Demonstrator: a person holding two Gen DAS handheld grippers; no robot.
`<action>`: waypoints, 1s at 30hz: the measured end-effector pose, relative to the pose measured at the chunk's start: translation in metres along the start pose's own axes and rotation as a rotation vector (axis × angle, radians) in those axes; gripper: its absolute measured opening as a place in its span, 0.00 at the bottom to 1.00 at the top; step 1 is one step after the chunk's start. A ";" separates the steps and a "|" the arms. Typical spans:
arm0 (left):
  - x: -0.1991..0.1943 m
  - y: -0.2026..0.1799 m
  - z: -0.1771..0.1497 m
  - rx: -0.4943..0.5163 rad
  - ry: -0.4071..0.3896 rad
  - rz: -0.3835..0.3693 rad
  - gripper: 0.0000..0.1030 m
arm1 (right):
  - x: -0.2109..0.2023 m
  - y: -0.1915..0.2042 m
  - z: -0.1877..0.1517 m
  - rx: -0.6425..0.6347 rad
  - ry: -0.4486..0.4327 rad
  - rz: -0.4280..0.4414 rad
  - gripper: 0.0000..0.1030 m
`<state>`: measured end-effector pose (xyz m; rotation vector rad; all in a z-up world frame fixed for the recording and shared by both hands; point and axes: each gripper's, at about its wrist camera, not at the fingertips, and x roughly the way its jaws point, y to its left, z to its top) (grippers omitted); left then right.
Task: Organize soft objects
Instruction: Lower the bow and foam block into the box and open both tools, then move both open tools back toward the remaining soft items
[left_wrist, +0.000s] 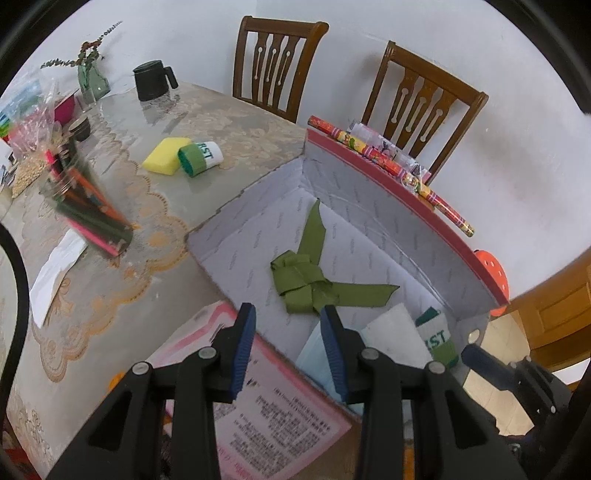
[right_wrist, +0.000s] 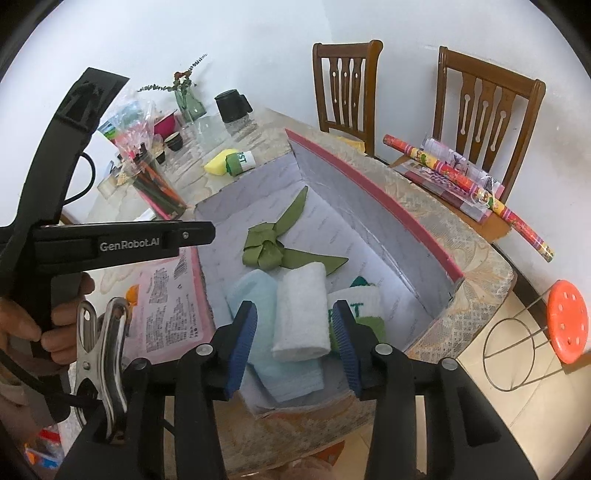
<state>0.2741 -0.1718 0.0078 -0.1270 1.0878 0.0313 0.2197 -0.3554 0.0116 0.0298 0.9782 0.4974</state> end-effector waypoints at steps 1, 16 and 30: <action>-0.002 0.001 -0.002 -0.004 -0.001 0.000 0.37 | -0.001 0.002 -0.001 0.000 0.000 -0.001 0.42; -0.051 0.038 -0.041 -0.049 -0.035 0.017 0.37 | -0.025 0.042 -0.019 -0.033 -0.021 0.005 0.42; -0.089 0.093 -0.084 -0.133 -0.058 0.062 0.37 | -0.040 0.089 -0.038 -0.081 -0.018 0.023 0.42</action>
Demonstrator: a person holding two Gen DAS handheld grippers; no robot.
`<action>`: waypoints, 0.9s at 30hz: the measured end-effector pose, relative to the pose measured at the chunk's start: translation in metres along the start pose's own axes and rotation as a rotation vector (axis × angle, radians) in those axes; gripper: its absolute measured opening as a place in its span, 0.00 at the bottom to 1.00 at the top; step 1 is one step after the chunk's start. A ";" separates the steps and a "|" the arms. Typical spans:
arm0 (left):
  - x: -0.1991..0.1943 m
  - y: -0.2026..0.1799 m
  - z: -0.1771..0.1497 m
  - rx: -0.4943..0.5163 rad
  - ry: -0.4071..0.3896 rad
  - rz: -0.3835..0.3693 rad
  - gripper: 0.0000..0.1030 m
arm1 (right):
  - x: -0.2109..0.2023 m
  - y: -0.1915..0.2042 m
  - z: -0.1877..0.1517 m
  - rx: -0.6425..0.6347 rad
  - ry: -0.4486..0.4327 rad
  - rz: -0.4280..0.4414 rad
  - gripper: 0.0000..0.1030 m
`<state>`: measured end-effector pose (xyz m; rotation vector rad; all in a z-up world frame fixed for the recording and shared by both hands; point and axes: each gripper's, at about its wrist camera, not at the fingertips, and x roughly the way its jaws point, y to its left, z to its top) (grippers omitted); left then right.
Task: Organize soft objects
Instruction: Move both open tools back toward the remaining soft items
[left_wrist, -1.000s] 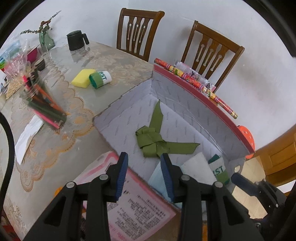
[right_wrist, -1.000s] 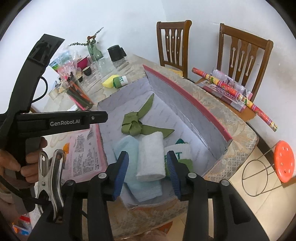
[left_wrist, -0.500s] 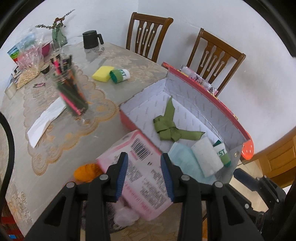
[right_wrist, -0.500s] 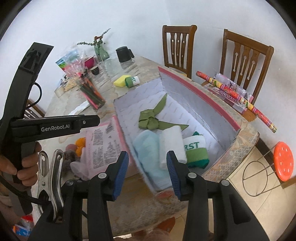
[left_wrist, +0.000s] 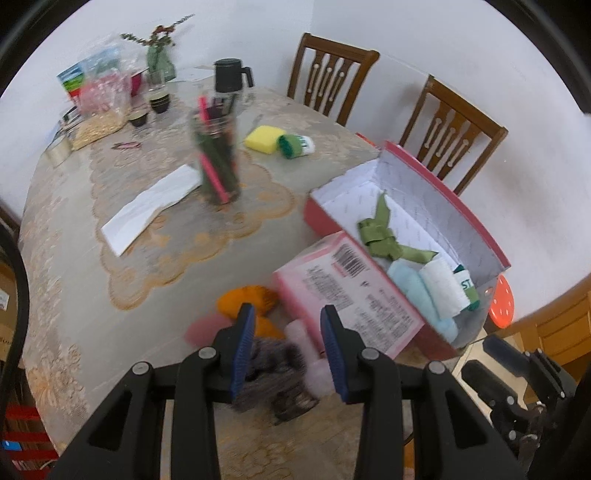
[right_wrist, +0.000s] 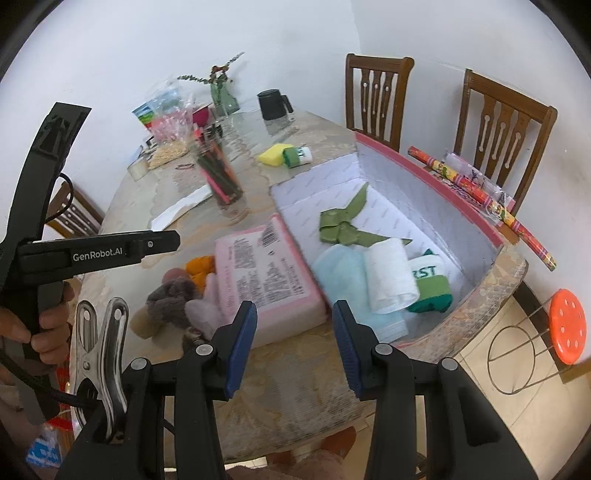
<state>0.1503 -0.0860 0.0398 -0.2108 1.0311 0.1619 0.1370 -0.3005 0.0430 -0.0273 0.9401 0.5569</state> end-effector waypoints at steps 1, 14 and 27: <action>-0.002 0.007 -0.003 -0.010 -0.001 0.004 0.37 | 0.000 0.004 -0.001 -0.005 0.002 0.001 0.42; -0.009 0.079 -0.044 -0.124 0.033 0.041 0.37 | -0.006 0.047 -0.018 -0.056 0.024 0.002 0.42; 0.020 0.087 -0.074 -0.096 0.122 -0.002 0.41 | -0.009 0.075 -0.038 -0.077 0.056 -0.019 0.42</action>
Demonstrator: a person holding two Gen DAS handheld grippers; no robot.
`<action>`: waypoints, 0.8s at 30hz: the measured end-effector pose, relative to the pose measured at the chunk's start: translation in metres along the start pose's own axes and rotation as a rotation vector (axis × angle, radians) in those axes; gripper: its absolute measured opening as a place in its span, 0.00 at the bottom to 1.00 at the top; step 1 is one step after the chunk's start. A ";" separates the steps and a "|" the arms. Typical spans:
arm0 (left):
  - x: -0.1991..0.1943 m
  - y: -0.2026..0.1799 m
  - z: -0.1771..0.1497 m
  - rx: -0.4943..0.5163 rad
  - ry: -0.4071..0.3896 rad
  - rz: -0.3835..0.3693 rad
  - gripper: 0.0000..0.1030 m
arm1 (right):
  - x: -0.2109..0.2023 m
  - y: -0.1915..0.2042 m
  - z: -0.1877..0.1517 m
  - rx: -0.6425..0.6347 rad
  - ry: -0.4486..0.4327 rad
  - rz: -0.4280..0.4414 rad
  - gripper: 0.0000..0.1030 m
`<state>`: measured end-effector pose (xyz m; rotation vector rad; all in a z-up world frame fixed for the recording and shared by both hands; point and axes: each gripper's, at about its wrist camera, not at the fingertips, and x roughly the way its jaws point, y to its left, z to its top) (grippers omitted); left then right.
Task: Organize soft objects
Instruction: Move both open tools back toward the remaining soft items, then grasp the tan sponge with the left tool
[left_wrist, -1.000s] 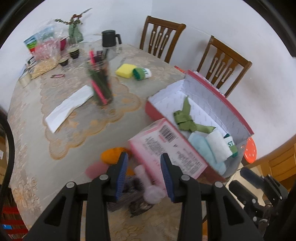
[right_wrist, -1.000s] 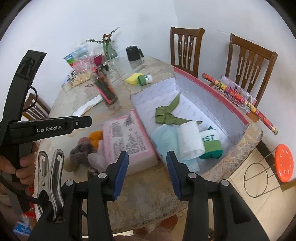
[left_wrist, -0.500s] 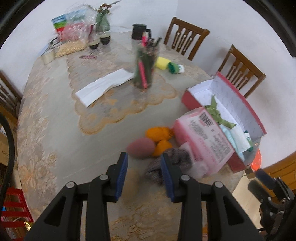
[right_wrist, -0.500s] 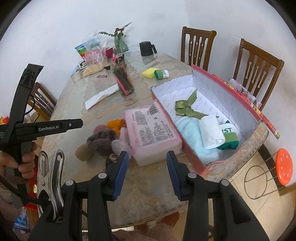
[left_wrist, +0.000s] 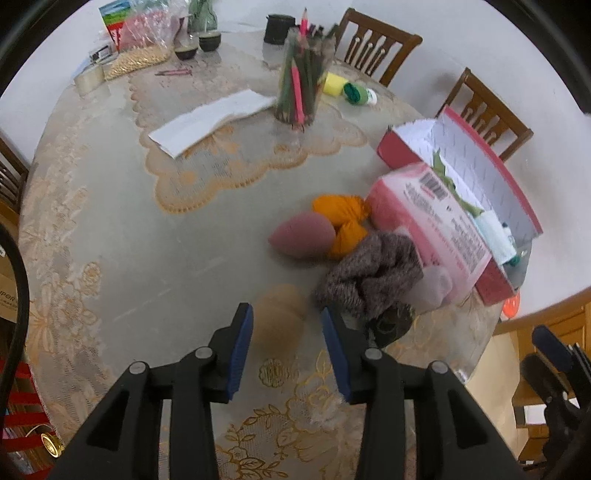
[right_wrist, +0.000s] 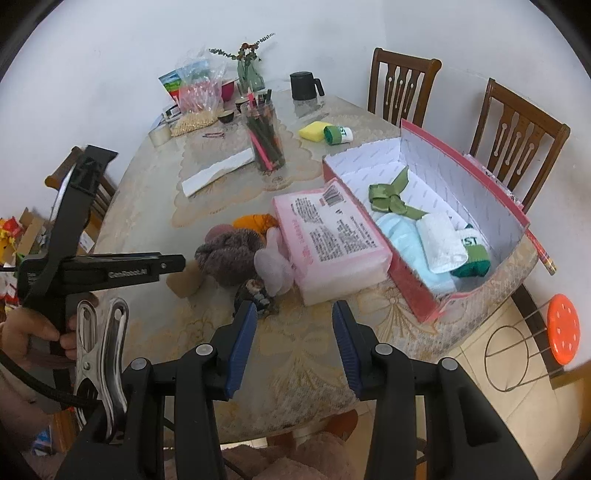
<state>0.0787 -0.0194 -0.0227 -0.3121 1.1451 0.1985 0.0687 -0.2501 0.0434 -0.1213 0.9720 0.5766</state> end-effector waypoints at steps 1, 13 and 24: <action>0.004 0.000 -0.001 0.005 0.007 -0.004 0.41 | 0.000 0.001 -0.001 0.000 0.003 -0.002 0.42; 0.026 0.004 -0.004 0.029 0.000 0.059 0.47 | -0.003 0.008 -0.009 -0.009 0.020 -0.031 0.42; 0.023 0.029 -0.003 -0.055 -0.035 0.012 0.34 | 0.006 0.033 0.008 -0.048 0.041 0.036 0.42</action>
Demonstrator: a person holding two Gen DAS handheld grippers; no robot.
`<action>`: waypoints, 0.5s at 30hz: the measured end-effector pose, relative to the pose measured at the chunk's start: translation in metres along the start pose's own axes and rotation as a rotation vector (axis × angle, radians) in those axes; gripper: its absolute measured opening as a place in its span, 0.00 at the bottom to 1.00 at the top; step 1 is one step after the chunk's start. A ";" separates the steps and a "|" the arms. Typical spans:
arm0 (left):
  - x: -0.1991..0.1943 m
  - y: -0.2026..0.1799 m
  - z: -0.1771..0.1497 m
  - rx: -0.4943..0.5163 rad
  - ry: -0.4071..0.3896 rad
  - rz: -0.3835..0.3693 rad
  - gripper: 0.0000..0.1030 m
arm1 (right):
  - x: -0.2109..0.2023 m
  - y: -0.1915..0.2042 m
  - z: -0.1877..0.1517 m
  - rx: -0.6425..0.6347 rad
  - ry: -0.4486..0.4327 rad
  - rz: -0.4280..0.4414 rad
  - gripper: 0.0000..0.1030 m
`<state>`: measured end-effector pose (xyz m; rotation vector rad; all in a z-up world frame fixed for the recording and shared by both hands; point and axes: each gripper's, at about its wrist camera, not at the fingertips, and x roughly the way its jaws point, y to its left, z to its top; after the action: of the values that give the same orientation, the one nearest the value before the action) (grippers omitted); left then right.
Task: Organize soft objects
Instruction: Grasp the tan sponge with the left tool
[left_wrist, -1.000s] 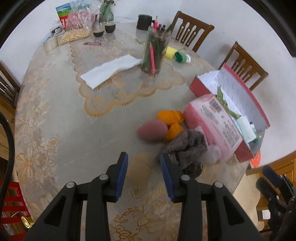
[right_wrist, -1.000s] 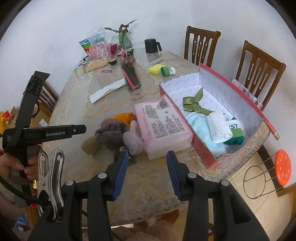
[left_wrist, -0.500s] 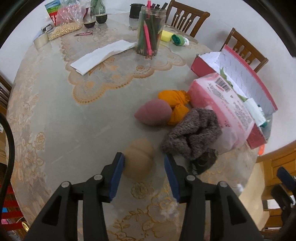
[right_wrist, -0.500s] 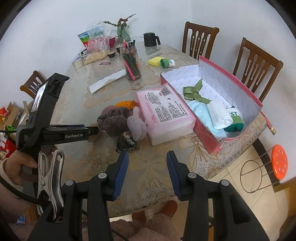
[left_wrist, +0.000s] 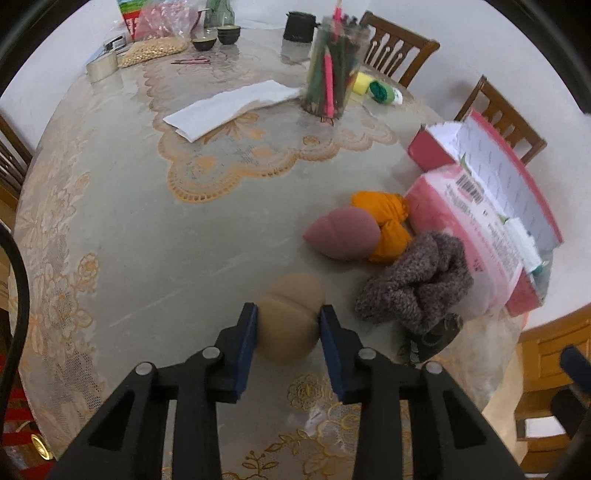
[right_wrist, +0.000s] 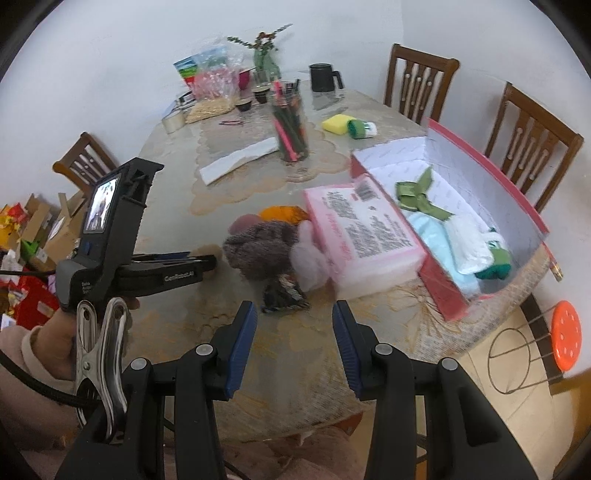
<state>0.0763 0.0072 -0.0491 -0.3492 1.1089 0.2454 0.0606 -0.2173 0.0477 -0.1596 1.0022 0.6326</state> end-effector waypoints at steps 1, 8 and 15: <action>-0.004 0.003 0.000 -0.012 -0.014 -0.011 0.34 | 0.002 0.003 0.002 -0.010 0.005 0.006 0.42; -0.022 0.030 -0.007 -0.084 -0.037 -0.017 0.34 | 0.023 0.032 0.030 -0.085 0.027 0.073 0.42; -0.028 0.066 -0.018 -0.177 -0.030 0.006 0.34 | 0.065 0.061 0.063 -0.162 0.098 0.119 0.42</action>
<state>0.0256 0.0598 -0.0407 -0.4983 1.0611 0.3540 0.0971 -0.1146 0.0381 -0.2773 1.0603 0.8215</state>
